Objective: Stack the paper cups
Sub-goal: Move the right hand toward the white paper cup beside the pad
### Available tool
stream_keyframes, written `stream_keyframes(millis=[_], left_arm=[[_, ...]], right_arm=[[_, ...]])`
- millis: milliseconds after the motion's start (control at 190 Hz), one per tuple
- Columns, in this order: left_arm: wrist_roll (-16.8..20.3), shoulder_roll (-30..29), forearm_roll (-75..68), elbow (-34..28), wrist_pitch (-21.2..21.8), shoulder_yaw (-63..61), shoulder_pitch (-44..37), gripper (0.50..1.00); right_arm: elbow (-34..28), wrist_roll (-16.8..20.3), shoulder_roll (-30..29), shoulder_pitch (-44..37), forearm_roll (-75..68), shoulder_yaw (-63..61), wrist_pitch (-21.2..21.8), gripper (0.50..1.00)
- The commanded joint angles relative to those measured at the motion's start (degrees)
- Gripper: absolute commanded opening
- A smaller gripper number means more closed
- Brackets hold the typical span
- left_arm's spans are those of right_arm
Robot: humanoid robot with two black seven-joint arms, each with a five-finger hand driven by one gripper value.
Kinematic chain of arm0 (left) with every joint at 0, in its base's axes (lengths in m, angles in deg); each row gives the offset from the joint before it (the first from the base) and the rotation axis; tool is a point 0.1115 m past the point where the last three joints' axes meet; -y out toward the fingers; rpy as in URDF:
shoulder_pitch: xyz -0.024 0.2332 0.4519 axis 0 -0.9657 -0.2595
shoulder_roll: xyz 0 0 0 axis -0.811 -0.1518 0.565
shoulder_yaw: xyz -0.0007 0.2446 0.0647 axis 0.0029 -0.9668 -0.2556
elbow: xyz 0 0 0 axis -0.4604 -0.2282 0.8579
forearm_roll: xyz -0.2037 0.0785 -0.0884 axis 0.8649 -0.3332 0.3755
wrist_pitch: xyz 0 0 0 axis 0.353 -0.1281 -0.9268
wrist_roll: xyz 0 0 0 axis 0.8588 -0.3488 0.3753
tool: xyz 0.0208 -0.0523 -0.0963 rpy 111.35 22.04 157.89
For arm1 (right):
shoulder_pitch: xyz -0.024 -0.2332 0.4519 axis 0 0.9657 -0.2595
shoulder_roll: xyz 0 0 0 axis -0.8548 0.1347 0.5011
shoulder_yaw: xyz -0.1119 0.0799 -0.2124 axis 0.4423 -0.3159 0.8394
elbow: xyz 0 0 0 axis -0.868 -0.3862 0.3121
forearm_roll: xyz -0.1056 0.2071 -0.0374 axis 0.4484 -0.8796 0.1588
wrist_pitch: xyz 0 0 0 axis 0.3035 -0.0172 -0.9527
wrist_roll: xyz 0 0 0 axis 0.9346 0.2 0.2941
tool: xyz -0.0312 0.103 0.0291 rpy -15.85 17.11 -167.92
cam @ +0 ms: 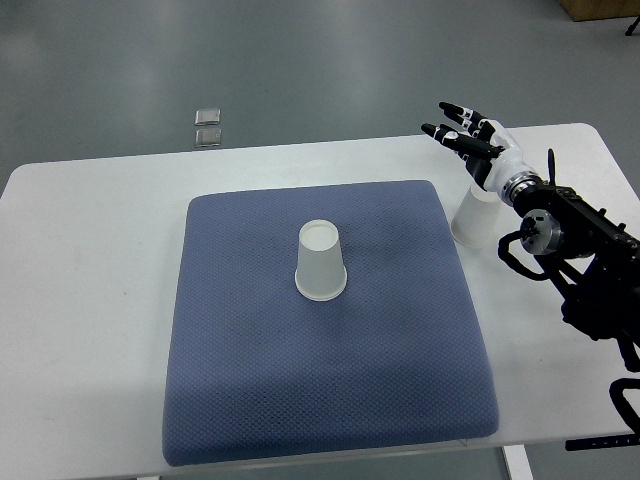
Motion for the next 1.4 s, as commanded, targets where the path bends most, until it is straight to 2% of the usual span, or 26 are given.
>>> stream_keyframes(millis=[0, 1392], left_arm=[[0.0, 0.0, 0.0, -0.11, 0.0, 0.03, -0.46, 1.0], [0.0, 0.0, 0.0, 0.07, 0.0, -0.05, -0.72, 1.0]], right_arm=[[-0.11, -0.31, 0.07, 0.01, 0.05, -0.14, -0.05, 0.926], [-0.81, -0.4, 1.47, -0.25, 0.32, -0.5, -0.05, 0.924]])
